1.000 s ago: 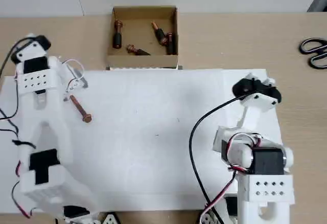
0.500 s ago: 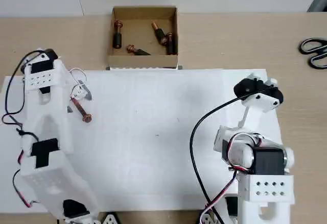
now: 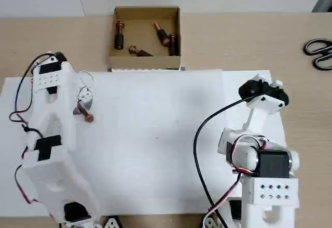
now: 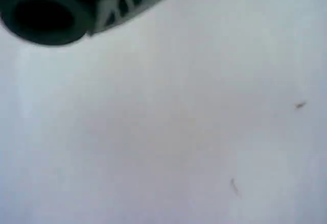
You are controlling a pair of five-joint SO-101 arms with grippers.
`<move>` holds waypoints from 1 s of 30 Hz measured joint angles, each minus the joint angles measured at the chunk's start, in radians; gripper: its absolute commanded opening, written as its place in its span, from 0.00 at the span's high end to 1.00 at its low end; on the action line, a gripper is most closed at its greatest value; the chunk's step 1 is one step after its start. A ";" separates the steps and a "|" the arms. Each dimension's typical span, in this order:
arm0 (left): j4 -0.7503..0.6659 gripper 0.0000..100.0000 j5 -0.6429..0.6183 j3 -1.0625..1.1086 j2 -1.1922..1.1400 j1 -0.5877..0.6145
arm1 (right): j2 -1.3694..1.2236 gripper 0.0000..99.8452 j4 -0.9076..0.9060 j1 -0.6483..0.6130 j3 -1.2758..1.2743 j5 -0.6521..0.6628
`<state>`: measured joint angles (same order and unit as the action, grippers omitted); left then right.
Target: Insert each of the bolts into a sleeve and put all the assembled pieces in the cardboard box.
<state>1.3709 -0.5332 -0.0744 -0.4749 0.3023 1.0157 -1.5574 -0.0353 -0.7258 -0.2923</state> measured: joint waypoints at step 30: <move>0.262 0.99 -0.802 0.002 0.356 -0.068 | 0.000 1.00 0.000 0.000 0.000 0.000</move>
<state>1.6333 -1.3357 -0.0729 -0.1189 0.2348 1.0157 -1.5574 -0.0353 -0.7258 -0.2923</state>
